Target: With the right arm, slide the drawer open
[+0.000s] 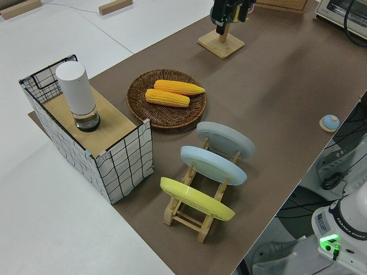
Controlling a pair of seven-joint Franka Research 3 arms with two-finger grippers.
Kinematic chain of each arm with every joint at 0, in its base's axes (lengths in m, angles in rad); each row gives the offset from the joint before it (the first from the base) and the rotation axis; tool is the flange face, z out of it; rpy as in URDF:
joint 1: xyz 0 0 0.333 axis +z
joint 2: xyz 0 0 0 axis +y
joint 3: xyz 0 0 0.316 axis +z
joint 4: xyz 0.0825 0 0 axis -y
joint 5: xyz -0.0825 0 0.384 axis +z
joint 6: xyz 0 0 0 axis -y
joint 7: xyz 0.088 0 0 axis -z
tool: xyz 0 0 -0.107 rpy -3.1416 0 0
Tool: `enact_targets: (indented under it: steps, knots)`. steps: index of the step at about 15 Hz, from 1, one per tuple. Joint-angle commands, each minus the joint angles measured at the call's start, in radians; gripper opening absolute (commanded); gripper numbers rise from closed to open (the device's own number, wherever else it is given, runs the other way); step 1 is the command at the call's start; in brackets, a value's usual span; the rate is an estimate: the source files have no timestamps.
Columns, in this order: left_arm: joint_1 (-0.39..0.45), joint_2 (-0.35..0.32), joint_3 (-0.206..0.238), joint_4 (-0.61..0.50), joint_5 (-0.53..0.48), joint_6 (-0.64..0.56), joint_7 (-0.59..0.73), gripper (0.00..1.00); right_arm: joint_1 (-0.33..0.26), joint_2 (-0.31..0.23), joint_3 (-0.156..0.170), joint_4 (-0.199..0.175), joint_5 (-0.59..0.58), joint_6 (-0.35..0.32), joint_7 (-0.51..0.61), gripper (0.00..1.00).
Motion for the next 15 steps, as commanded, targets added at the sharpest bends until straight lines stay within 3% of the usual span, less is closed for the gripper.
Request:
enact_targets:
  steps: [1,15]
  knots:
    - [-0.007,-0.004,0.000,0.010,0.018,-0.018,-0.010,0.99,0.003,0.007,0.003,0.012,-0.018,0.000,0.015,0.983]
    - [-0.007,-0.004,0.000,0.010,0.018,-0.018,-0.010,0.99,-0.003,0.009,0.002,0.012,-0.033,-0.008,-0.007,0.983]
